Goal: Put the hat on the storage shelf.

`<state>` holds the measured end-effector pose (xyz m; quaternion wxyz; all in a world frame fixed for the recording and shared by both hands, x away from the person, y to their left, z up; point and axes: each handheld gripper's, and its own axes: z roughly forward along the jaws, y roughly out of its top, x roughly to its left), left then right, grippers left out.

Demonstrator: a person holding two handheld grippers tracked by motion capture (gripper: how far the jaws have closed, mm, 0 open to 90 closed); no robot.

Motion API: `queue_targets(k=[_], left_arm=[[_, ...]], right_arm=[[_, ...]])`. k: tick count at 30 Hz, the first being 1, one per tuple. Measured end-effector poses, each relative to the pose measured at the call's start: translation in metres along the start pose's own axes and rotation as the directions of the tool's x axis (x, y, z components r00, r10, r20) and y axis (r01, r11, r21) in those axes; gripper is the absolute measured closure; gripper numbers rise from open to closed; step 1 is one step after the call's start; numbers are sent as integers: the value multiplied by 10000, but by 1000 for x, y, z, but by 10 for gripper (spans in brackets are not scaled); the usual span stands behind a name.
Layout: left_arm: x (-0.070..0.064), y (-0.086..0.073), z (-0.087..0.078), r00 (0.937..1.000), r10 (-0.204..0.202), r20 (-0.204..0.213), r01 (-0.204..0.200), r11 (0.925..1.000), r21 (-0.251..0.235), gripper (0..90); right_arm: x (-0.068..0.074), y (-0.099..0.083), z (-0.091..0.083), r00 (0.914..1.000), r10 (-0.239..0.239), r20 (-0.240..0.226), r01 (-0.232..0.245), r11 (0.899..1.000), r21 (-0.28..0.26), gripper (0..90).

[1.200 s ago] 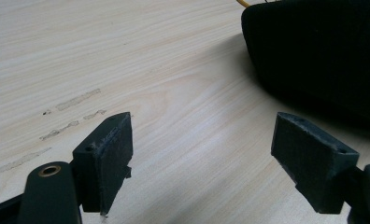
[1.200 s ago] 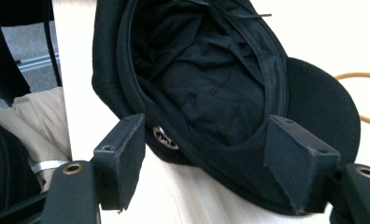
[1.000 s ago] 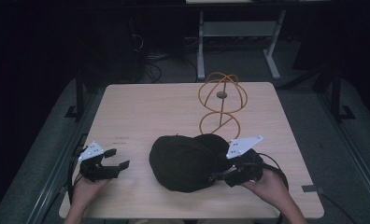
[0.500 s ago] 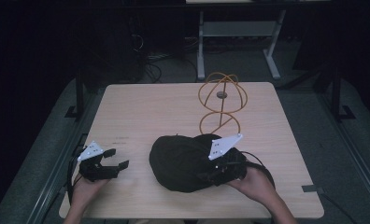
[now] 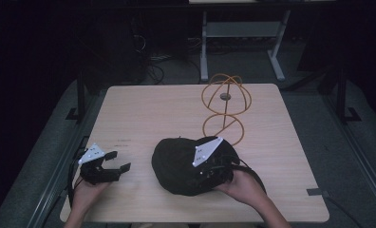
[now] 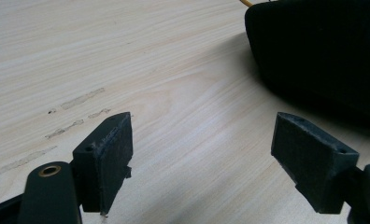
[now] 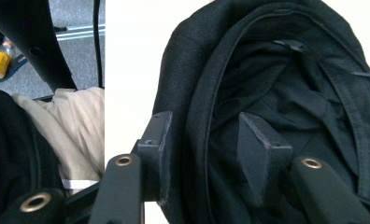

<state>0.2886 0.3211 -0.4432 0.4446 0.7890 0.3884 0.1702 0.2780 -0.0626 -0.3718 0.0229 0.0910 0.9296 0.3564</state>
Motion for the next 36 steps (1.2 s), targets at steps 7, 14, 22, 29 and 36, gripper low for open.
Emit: queue_targets(k=[7,14,22,29,36], left_arm=[[-2,0,2,9999,-64,83,64,10000,12,204],[-5,1,4,9998,55,175,-56,10000,55,204],[-6,1,5,9996,11,293,-11,10000,-6,204],[-14,5,8,9971,168,740,-152,9996,-224,205],[-29,12,11,9862,398,1610,-313,9980,-545,206]], right_arm=[[0,7,15,9992,242,-326,-229,9990,394,617],[3,13,31,9965,229,-804,-153,9955,934,752],[4,13,21,9988,153,-475,-122,9978,657,804],[3,18,-1,9998,173,-45,-172,9998,17,809],[4,25,-16,9996,253,104,-247,9985,-492,812]])
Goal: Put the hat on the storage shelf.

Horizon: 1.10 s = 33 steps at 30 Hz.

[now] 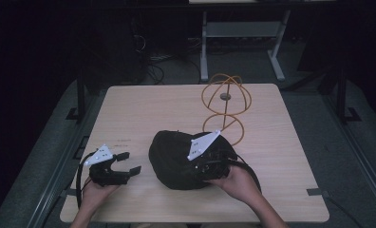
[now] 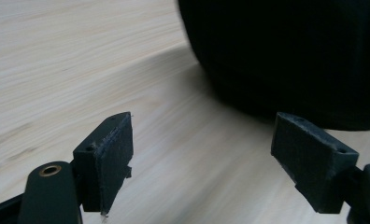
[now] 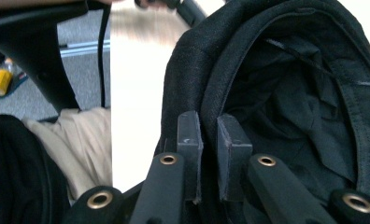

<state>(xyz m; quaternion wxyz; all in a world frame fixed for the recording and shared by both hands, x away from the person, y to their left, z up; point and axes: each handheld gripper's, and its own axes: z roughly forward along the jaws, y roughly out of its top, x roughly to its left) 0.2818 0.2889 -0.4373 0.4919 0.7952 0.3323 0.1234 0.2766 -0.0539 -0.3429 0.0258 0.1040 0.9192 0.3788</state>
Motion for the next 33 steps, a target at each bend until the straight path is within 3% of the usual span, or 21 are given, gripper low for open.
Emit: queue_targets(k=[4,5,11,15,18,25,27,30,33], left_arm=[[-13,5,6,9979,441,471,-436,9990,-116,209],[-18,9,8,9951,632,756,-613,9977,-281,209],[-30,19,11,9883,686,1359,-544,9929,-1057,202],[-36,30,10,9807,682,1830,-352,9834,-1781,199],[-39,37,11,9752,818,2056,-393,9784,-2030,194],[-43,49,25,9730,1022,2068,-613,9788,-1952,174],[-44,51,30,9752,1082,1929,-703,9786,-1933,178],[-43,54,34,9760,1021,1922,-637,9785,-1963,307],[-42,55,34,9765,1180,1801,-763,9719,-2228,578]], right_arm=[[0,6,-10,9999,-16,140,21,9996,-293,812],[0,8,-15,9998,-18,186,25,9991,-419,813],[-2,14,-25,9995,-7,312,27,9981,-619,814],[-4,18,-29,9992,58,402,-31,9978,-660,814],[-7,21,-31,9987,15,504,18,9978,-657,814],[-6,29,-33,9990,-18,450,57,9962,-871,815],[-6,31,-33,9993,-30,368,66,9952,-974,816],[-6,34,-31,9995,-127,298,156,9950,-986,819],[-7,36,-31,9992,-117,389,156,9949,-996,820]])
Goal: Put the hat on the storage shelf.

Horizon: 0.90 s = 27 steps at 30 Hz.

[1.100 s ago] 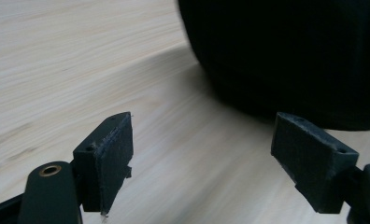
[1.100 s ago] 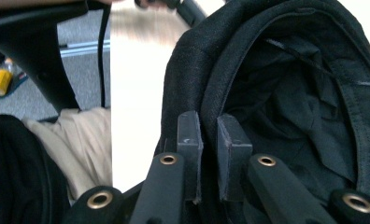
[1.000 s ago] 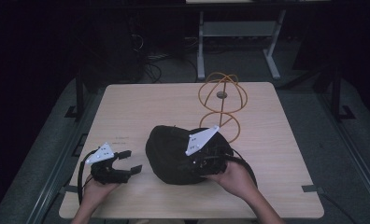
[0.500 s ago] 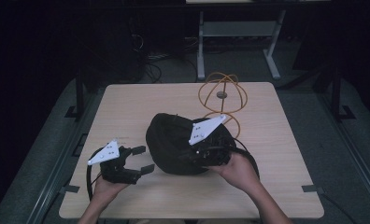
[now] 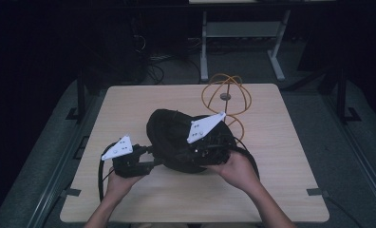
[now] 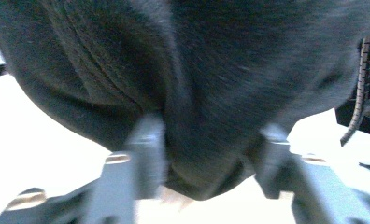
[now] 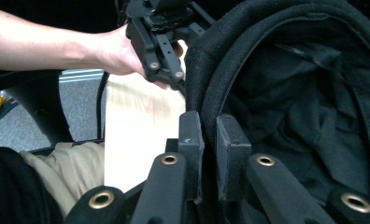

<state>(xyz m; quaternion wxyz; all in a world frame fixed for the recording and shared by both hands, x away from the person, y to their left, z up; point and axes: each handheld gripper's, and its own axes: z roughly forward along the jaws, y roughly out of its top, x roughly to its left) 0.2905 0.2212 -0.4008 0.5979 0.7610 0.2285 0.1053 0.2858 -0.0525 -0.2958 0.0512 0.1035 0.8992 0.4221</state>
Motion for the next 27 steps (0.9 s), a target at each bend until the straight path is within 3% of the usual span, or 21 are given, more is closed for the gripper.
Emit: queue_targets(k=[2,5,9,13,16,19,23,27], left_arm=[[0,2,-1,9999,146,-37,-146,9999,-70,769],[-2,8,-3,9998,184,-108,-187,9994,-293,815],[-3,17,-7,9984,452,-336,-459,9988,-193,836],[-5,30,-15,9965,684,-483,-704,9967,-408,840],[-7,46,-21,9955,775,-540,-803,9955,-503,840],[-8,66,-28,9899,1209,-735,-1243,9913,-436,843],[-8,89,-35,9811,1672,-976,-1704,9850,-258,846],[-2,102,-42,9777,1787,-1108,-1798,9837,-5,846]], right_arm=[[-3,0,-2,9999,153,-45,-154,9998,-162,822],[-5,0,-3,9999,141,-28,-142,9993,-341,820],[-7,-1,-6,9996,288,19,-286,9979,-588,818],[-9,-2,-11,9984,570,-59,-573,9931,-1024,811],[-11,-2,-15,9972,735,-121,-744,9891,-1267,806],[-10,-2,-17,9979,636,129,-613,9892,-1331,792],[-7,-2,-17,9990,402,174,-372,9888,-1447,749],[-6,-10,-21,9981,343,510,-254,9858,-1661,612]])
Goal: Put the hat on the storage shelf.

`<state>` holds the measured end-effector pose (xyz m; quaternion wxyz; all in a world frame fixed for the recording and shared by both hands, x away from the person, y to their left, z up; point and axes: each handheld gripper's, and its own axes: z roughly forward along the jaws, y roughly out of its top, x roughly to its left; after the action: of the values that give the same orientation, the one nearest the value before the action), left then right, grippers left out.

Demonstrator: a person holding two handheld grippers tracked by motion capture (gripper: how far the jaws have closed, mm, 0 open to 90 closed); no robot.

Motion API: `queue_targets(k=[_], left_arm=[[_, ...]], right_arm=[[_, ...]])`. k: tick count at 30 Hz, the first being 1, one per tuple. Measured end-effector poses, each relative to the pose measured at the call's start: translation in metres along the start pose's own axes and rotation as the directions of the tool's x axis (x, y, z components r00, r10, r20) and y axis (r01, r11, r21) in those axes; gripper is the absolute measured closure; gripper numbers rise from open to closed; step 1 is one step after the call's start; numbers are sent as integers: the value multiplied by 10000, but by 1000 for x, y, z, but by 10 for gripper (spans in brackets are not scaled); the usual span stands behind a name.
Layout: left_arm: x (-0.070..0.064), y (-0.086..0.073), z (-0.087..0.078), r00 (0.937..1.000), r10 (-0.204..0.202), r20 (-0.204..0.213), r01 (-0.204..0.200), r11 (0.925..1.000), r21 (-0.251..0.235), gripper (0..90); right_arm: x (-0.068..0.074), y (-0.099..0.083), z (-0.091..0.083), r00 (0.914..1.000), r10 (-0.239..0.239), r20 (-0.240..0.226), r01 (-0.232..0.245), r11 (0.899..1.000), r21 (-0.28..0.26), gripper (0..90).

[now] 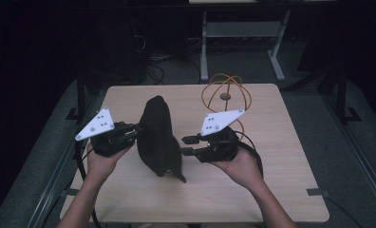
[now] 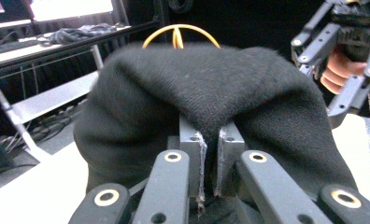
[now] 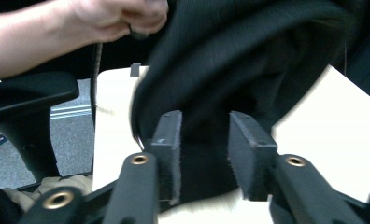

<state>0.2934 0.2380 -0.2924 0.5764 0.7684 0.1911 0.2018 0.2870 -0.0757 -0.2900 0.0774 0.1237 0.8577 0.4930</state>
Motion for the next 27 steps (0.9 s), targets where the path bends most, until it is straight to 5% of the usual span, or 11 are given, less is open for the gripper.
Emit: queue_targets(k=[7,15,27], left_arm=[[13,-1,-11,9991,-422,40,422,9991,-18,846],[27,-1,-8,9952,-974,117,973,9952,83,846],[45,19,-1,9920,-1216,327,1215,9926,75,846]], right_arm=[[-9,-35,-12,9971,543,536,-542,9985,-44,472],[-19,-75,-33,9839,1245,1283,-1228,9922,-216,387],[-33,-143,-73,9371,2582,2349,-2535,9660,-506,329]])
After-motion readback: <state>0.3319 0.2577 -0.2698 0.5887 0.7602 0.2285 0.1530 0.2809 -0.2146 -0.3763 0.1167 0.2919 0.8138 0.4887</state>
